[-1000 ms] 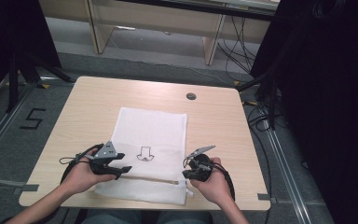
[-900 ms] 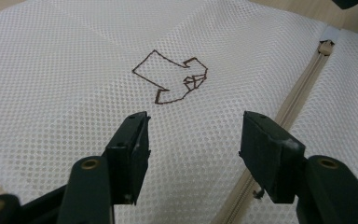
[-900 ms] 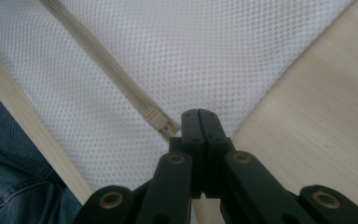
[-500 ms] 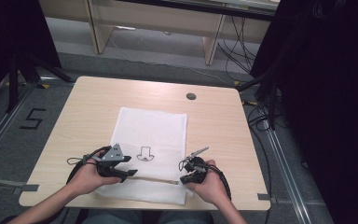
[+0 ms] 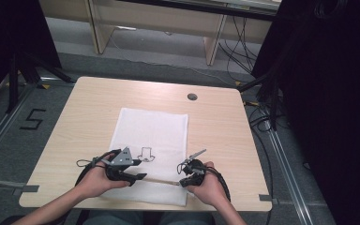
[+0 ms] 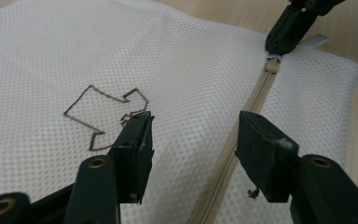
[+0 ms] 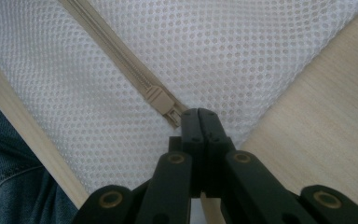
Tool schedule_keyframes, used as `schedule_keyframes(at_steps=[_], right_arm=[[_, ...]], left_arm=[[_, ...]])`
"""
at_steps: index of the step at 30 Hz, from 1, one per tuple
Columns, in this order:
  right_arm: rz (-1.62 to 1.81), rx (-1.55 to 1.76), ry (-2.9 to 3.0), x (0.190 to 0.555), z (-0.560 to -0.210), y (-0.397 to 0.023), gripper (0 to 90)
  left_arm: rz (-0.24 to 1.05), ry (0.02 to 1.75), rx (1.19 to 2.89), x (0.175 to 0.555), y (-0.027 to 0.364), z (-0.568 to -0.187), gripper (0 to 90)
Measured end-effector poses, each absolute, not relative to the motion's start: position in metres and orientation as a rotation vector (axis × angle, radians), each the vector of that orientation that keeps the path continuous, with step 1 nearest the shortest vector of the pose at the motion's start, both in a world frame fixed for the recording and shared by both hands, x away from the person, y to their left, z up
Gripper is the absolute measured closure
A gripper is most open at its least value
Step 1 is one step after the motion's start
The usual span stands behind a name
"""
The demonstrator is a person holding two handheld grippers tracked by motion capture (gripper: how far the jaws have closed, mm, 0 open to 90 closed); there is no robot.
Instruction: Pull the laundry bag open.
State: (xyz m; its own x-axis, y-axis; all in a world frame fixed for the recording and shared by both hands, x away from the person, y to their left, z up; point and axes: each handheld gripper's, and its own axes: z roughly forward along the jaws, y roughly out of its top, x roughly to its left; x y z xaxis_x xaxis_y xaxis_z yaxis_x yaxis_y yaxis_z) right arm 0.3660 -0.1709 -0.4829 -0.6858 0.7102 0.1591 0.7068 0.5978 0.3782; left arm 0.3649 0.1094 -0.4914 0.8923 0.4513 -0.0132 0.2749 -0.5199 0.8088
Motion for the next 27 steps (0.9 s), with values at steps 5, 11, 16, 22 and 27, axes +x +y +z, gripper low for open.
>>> schedule_keyframes(at_steps=[5,11,16,22,27], right_arm=[[0.658,1.264,2.803,0.366,-0.483,-0.171,90.0],[0.675,1.235,2.796,0.366,-0.484,-0.171,90.0],[0.684,1.249,2.792,0.366,-0.484,-0.172,90.0],[0.691,1.235,2.798,0.365,-0.485,-0.170,90.0],[0.691,1.277,2.792,0.363,-0.484,-0.167,90.0]], left_arm=[[0.211,0.488,2.139,0.364,0.096,-0.489,51.6],[0.185,0.451,2.165,0.366,0.083,-0.488,56.3],[0.167,0.413,2.178,0.365,0.066,-0.490,58.6],[0.130,0.380,2.192,0.365,0.049,-0.493,58.5],[0.127,0.367,2.196,0.366,0.041,-0.496,58.9]])
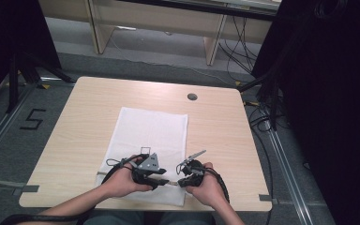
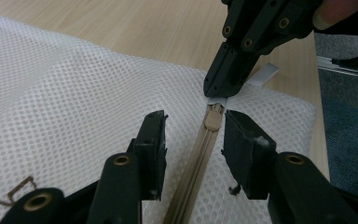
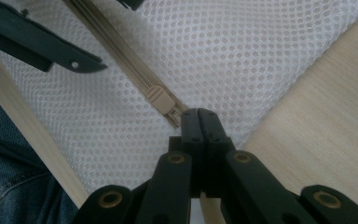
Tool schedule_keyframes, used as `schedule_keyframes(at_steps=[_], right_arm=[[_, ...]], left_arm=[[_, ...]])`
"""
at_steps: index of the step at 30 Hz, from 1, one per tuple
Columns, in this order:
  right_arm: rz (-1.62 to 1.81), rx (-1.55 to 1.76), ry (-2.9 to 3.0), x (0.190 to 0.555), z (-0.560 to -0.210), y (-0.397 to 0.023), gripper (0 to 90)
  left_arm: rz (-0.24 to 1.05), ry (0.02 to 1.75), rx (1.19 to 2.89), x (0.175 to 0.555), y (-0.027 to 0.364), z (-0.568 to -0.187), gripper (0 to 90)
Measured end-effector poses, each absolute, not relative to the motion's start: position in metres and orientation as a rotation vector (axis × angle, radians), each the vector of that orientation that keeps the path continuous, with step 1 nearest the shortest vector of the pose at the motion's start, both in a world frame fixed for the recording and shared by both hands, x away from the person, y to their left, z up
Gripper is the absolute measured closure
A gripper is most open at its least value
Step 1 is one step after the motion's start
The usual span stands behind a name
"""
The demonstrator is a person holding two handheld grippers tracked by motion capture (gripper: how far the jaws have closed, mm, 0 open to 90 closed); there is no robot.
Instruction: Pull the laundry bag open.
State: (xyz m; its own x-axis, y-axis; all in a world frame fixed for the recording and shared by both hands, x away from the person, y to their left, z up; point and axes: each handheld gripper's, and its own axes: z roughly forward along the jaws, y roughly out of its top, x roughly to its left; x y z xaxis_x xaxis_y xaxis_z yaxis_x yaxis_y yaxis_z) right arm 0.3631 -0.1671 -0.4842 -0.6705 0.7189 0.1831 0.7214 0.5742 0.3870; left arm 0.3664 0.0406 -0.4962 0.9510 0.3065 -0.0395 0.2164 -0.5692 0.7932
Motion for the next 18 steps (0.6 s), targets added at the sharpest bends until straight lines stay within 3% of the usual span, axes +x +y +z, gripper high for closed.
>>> schedule_keyframes(at_steps=[18], right_arm=[[-0.730,-1.237,-2.792,0.364,-0.486,-0.167,90.0]], left_arm=[[0.101,0.356,2.213,0.371,0.028,-0.501,61.1]])
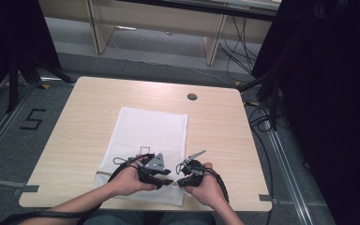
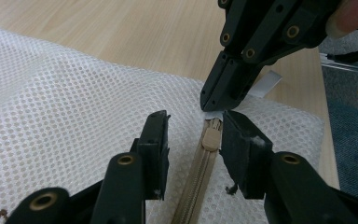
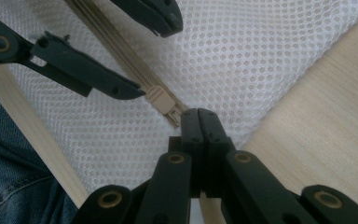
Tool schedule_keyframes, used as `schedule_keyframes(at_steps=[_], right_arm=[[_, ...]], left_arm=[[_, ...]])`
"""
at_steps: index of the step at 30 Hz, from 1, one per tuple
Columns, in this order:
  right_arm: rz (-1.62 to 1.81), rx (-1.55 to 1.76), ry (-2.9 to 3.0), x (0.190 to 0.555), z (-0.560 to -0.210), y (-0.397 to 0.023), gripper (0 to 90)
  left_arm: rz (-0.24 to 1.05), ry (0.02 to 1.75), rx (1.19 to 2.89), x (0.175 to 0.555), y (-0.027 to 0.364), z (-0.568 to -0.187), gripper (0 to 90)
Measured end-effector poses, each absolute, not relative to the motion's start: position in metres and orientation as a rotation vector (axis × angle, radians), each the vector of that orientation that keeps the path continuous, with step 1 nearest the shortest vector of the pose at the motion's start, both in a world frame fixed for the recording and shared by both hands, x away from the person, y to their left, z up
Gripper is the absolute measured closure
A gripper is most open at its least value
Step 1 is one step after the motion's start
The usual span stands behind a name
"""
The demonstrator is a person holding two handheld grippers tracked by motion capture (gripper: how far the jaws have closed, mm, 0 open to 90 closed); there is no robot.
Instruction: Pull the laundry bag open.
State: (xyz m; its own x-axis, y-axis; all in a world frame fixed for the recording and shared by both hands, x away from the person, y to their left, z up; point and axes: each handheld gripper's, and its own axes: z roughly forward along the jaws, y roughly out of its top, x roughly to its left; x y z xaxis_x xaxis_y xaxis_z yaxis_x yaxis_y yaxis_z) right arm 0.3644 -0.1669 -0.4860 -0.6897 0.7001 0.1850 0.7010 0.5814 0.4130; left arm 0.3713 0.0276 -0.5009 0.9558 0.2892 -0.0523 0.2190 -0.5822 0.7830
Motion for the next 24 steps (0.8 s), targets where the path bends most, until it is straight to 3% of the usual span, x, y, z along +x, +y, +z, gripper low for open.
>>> schedule_keyframes(at_steps=[24], right_arm=[[-0.725,-1.260,-2.770,0.3637,-0.4855,-0.1666,90.0]], left_arm=[[0.085,0.330,2.236,0.3724,0.0212,-0.5091,65.5]])
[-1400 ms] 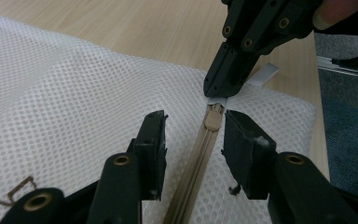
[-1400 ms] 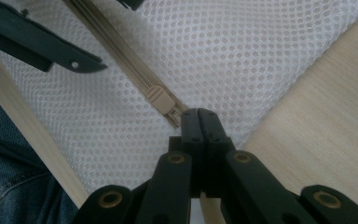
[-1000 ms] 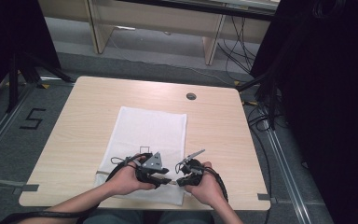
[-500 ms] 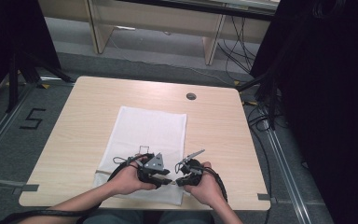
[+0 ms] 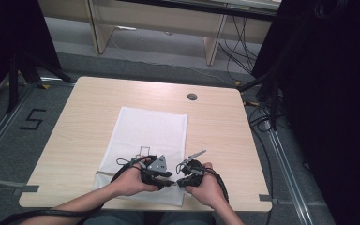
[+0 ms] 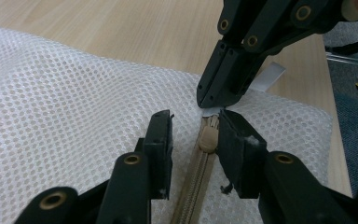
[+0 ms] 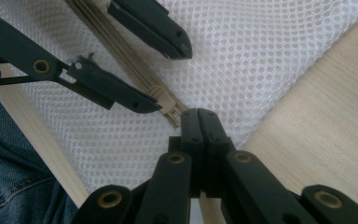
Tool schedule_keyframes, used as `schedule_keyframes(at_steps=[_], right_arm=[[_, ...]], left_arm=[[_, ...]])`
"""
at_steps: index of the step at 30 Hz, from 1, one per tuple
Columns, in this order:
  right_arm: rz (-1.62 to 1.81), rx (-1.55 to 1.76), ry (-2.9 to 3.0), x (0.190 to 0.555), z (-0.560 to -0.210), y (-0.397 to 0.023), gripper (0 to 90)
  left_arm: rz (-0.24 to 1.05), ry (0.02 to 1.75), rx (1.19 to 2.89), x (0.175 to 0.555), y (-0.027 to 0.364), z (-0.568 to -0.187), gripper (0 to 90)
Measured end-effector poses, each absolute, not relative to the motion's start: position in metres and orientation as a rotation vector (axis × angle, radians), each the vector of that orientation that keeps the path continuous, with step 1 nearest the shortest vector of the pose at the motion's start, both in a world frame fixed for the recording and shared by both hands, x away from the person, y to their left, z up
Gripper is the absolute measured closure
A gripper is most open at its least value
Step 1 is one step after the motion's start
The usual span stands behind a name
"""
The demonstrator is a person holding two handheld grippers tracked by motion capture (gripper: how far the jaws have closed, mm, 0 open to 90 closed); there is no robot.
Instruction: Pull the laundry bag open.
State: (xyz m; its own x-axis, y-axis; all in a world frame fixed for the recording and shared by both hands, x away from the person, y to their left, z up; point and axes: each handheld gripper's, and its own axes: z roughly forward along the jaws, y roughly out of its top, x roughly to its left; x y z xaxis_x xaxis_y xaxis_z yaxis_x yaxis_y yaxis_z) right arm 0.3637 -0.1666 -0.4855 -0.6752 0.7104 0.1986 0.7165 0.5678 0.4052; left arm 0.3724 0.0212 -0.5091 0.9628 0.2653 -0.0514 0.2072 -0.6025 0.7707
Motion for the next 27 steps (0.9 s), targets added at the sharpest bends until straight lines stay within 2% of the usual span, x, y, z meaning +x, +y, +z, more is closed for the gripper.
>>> schedule_keyframes(at_steps=[14,21,27], right_arm=[[-0.719,-1.270,-2.753,0.3633,-0.4852,-0.1664,90.0],[-0.729,-1.263,-2.759,0.3640,-0.4857,-0.1672,90.0],[-0.735,-1.246,-2.768,0.3651,-0.4862,-0.1682,90.0]], left_arm=[[0.091,0.310,2.263,0.3668,0.0161,-0.5128,73.9],[0.147,0.247,2.296,0.3636,0.0152,-0.5093,79.6],[0.143,0.224,2.293,0.3635,0.0148,-0.5084,80.0]])
